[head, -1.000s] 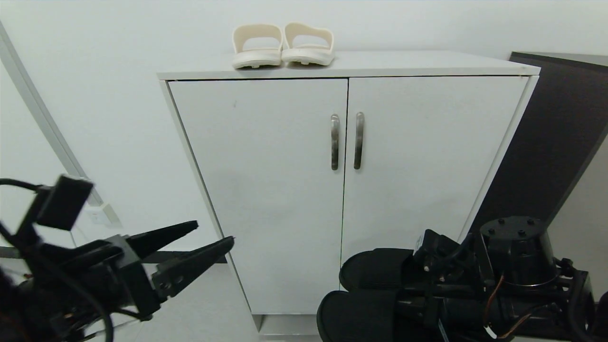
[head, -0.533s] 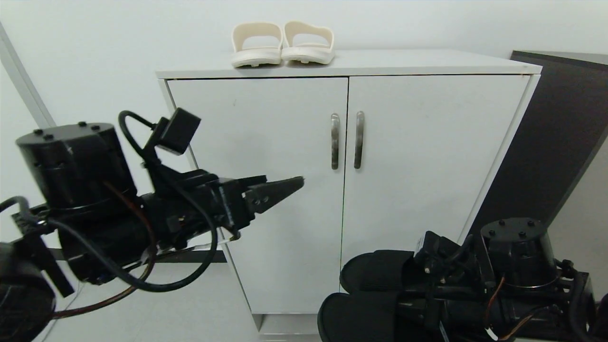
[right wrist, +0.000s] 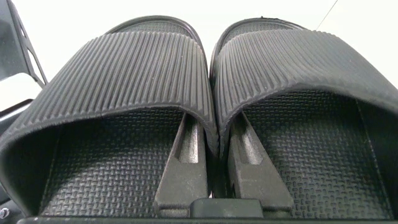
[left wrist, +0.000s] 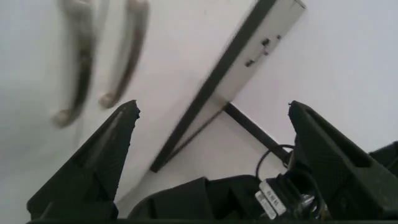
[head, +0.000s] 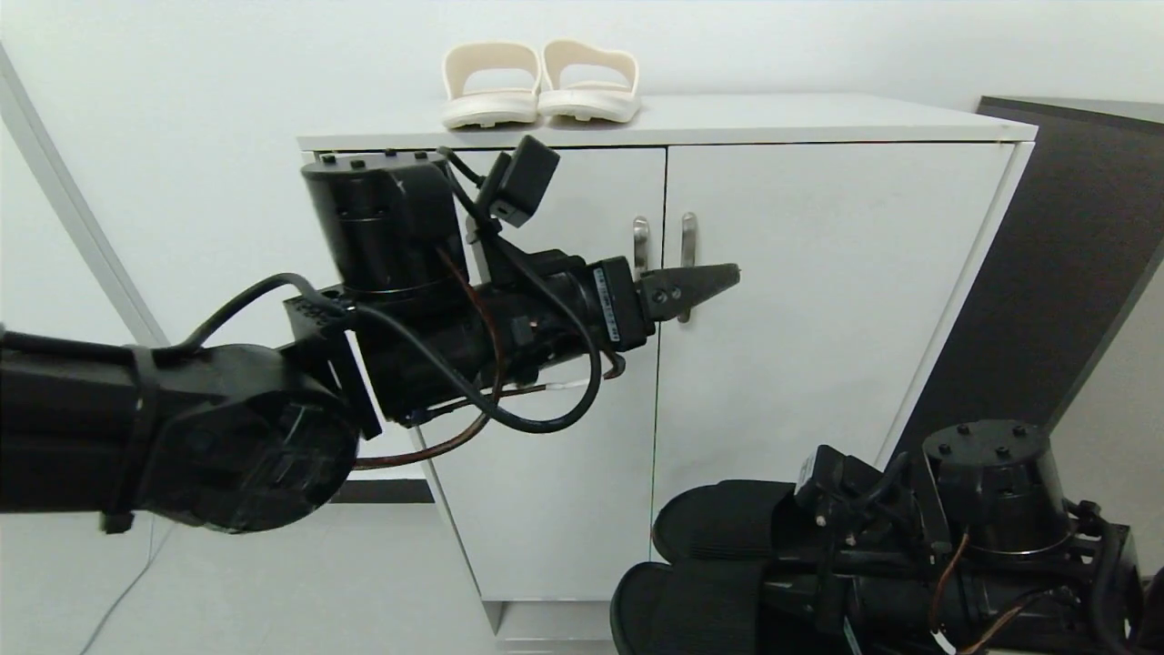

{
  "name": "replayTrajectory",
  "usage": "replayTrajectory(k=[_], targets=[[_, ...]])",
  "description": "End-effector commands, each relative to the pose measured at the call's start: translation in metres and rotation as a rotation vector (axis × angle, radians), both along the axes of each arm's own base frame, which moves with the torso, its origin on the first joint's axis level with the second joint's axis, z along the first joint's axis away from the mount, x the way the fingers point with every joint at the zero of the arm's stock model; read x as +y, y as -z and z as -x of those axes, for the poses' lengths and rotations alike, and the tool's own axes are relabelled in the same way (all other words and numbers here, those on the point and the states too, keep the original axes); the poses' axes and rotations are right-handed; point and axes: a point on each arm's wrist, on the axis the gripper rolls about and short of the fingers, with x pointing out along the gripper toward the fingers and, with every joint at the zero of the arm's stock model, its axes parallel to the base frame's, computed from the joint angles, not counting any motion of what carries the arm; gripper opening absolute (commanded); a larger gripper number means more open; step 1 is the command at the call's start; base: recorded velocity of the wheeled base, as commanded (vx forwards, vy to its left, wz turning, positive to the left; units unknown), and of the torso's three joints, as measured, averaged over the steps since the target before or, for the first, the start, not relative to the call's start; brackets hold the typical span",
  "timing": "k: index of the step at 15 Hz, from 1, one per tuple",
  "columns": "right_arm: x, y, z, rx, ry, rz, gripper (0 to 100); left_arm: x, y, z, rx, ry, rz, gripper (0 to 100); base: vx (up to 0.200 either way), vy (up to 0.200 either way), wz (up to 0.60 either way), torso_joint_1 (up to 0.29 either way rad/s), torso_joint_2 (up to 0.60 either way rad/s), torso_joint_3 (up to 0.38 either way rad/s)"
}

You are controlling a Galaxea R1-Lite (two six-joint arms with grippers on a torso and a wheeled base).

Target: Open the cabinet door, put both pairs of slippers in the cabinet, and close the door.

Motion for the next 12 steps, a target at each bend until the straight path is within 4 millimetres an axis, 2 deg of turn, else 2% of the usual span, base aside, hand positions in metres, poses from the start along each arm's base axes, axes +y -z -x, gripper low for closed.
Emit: replayTrajectory(k=[1,5,12], targets=[[0.0,0.002,0.001,0.007,-0.002,0.005,0,-0.014,0.006,-0.014,0.026,0.04,-0.008,100,0.0,0.0,0.0,0.0,0.0,0.0],[0.0,0.003,0.0,0.008,-0.002,0.006,0,-0.021,0.004,-0.024,0.037,0.043,0.013,100,0.0,0.0,0.0,0.0,0.0,0.0],[0.0,0.003,0.001,0.009,-0.005,0.007,0,-0.025,0.002,-0.034,-0.004,-0.118,0.012,100,0.0,0.0,0.0,0.0,0.0,0.0]])
